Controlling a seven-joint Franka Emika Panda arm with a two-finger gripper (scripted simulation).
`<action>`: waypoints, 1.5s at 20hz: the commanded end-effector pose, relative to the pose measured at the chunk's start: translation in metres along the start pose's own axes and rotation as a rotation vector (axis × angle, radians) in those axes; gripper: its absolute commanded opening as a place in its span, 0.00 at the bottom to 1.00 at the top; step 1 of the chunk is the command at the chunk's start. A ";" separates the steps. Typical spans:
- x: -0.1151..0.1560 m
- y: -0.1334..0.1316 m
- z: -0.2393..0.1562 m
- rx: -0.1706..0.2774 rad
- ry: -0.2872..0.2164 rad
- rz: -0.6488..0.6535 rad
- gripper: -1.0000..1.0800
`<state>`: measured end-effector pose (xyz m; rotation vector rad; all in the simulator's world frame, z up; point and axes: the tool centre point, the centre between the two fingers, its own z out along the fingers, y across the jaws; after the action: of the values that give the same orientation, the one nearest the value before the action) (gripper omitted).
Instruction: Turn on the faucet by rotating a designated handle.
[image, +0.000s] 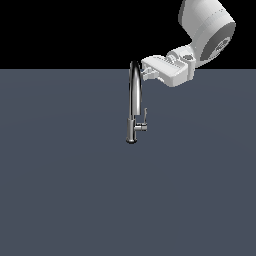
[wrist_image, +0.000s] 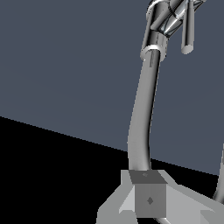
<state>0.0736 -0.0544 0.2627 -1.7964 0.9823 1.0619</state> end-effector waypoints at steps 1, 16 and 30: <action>0.023 0.000 0.001 0.052 -0.048 0.049 0.00; 0.126 0.012 0.021 0.294 -0.261 0.280 0.00; 0.132 0.019 0.026 0.316 -0.281 0.301 0.00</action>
<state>0.0968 -0.0652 0.1284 -1.2320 1.1916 1.2249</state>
